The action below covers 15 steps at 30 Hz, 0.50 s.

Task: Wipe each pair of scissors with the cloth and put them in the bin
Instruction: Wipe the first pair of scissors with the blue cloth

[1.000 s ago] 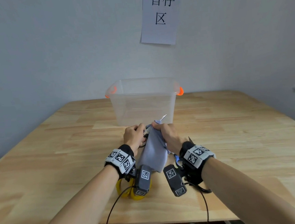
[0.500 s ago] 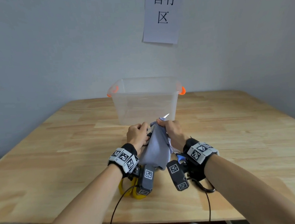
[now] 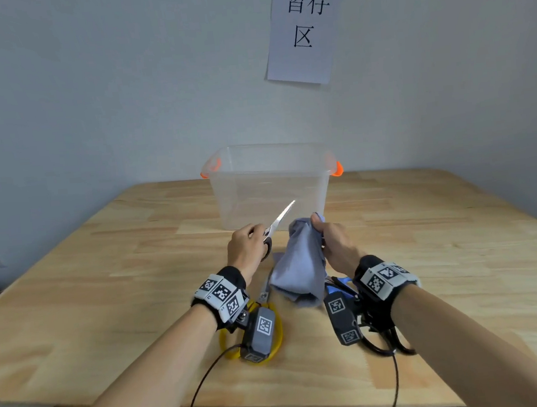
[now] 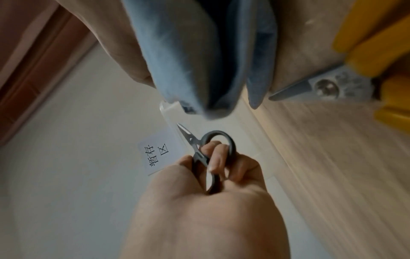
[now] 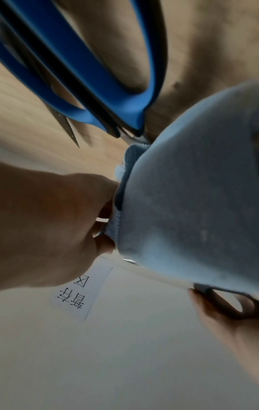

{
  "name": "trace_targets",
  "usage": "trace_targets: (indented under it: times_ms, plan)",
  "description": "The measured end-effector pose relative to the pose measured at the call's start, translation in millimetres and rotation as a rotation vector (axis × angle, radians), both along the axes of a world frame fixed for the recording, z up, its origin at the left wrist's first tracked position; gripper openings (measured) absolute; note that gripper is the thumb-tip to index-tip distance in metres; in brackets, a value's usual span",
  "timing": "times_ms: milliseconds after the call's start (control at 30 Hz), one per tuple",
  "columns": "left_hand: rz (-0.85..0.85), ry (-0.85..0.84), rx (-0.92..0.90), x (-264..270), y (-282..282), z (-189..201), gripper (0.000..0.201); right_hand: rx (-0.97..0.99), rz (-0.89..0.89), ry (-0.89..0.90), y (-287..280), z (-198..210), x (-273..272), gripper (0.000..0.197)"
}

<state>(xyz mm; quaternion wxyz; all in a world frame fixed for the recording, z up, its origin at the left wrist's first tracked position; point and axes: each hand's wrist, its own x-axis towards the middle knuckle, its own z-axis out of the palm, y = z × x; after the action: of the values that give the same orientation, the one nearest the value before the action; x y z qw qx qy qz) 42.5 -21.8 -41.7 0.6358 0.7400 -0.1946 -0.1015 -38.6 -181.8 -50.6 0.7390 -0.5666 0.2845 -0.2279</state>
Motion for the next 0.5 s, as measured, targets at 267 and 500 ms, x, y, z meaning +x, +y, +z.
trace_targets:
  times_ms: [267, 500]
  plan:
    - [-0.06, 0.057, 0.063, -14, -4, 9, 0.034, -0.135, 0.2, 0.015, 22, -3, -2, 0.034]
    - [-0.144, 0.064, 0.134, -18, -13, 3, 0.053, -0.101, 0.237, -0.072, 27, -8, -4, 0.036]
